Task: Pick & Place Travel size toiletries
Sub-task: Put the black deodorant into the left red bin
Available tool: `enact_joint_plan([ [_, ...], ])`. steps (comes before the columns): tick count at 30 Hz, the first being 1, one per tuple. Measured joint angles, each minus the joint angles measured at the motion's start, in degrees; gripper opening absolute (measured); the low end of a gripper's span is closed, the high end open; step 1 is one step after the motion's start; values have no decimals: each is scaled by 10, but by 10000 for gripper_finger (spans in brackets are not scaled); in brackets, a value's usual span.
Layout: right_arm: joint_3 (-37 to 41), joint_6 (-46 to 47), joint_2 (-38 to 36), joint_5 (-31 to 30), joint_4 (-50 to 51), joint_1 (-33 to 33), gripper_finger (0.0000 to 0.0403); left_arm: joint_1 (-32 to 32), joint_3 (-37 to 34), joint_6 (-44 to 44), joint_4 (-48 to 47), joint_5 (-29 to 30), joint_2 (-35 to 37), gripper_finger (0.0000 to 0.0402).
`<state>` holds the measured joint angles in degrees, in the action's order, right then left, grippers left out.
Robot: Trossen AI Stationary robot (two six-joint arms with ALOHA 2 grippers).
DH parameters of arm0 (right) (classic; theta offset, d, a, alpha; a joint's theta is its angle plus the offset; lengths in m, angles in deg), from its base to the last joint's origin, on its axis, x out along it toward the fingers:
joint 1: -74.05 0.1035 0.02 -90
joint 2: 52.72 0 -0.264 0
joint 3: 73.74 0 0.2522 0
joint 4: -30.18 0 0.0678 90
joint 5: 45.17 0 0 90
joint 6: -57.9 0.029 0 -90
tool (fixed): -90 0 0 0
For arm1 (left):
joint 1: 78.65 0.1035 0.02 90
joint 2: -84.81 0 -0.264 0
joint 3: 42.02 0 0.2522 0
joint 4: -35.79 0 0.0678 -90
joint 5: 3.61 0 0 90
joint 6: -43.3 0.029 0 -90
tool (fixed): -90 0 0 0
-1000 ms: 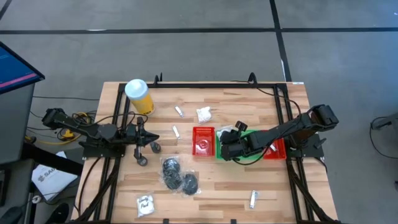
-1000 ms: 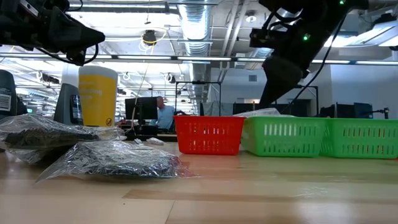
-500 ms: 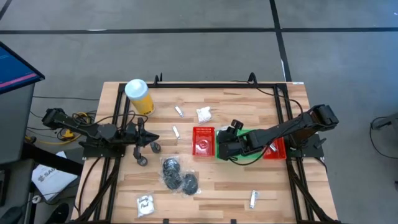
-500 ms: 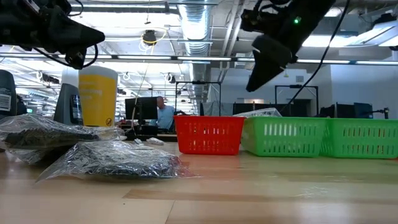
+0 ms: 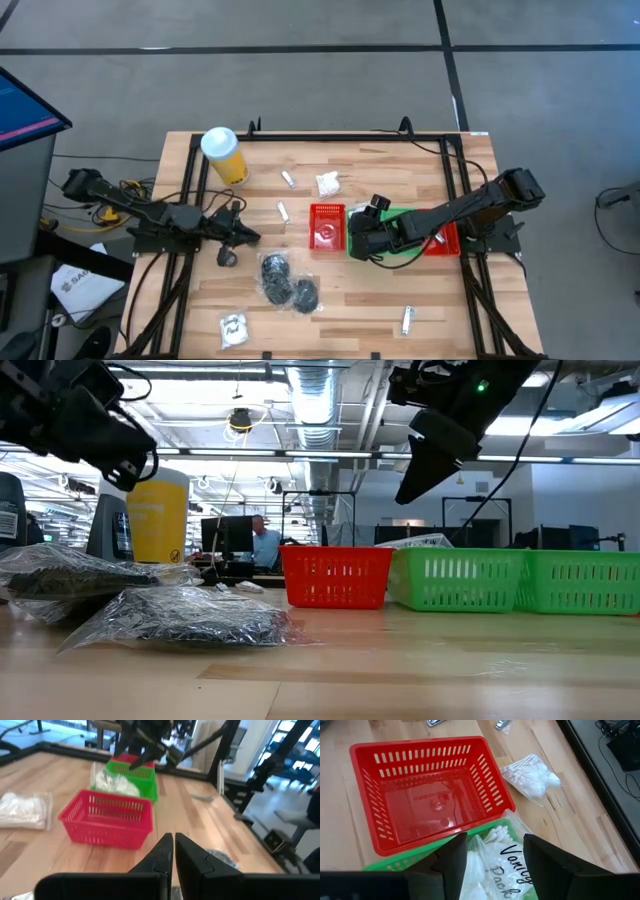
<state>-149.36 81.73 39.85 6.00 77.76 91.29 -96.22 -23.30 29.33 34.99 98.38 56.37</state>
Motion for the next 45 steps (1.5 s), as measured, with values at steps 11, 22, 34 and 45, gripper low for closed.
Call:
enact_joint_plan([
  [11, 0, 2, 0, 0, 0, 0, 185, 0, 0, 16, 2, 16, -24, 94],
  [22, 0, 2, 0, 0, 0, 0, 181, 0, 0, 21, -4, 22, -24, 224],
  [34, 0, 2, 0, 0, -8, 0, 178, 0, 0, 59, -49, 57, -24, 241],
  [45, 0, 2, 0, 0, -15, 0, 180, 0, 0, 26, -105, 93, -24, 245],
])
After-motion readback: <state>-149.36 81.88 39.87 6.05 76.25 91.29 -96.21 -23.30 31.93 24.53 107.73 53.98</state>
